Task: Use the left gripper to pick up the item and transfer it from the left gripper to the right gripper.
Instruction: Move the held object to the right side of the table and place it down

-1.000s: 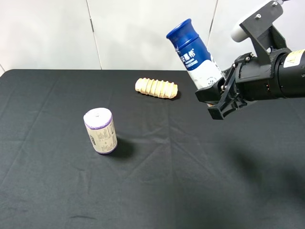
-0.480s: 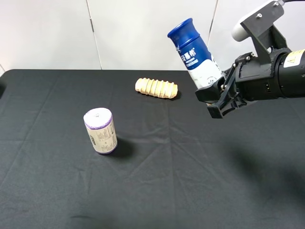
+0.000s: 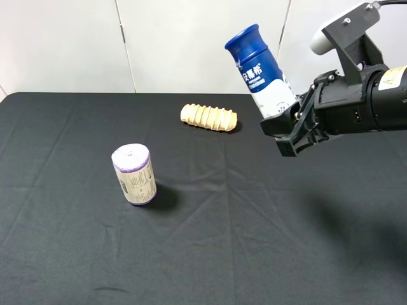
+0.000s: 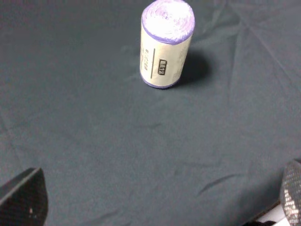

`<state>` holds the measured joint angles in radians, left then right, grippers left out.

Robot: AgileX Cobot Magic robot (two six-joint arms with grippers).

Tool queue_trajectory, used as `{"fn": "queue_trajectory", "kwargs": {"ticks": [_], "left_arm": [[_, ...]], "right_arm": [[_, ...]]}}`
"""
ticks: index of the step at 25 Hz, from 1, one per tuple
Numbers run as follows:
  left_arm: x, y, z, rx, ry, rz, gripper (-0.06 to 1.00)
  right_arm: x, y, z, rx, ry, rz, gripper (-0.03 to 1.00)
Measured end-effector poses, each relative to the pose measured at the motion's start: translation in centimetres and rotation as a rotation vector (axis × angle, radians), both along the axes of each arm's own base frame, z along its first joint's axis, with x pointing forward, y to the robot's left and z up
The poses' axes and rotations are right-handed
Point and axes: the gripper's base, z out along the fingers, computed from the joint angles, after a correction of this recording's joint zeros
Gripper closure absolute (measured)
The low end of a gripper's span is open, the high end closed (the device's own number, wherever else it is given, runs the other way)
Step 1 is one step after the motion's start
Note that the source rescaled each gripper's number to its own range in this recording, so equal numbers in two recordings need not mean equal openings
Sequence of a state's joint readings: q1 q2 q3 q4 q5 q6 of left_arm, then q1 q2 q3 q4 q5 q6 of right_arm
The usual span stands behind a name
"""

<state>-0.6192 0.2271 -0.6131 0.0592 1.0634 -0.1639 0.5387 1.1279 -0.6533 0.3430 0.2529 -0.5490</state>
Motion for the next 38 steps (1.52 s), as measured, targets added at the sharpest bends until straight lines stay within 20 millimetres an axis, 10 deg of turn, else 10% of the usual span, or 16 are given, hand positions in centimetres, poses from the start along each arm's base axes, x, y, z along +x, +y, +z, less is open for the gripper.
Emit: {"fn": "queue_trajectory", "kwargs": {"ticks": [6,24,38], "left_arm": [[-0.6,0.4,-2.9,0.035,-0.005,-0.028,-0.05],[-0.5,0.5,-2.9,0.051,-0.025,-0.019,-0.05],[-0.5,0.9,-2.9,0.055,-0.015,0.462,-0.05]], "right_arm": [[-0.2,0.0,-0.2,-0.002,0.037,0.001,0.97],[-1.1,-0.1,-1.1,0.022,0.22,-0.046,0.97],[2.3,1.3,-2.9,-0.146,0.527,-0.187,0.97]]}}
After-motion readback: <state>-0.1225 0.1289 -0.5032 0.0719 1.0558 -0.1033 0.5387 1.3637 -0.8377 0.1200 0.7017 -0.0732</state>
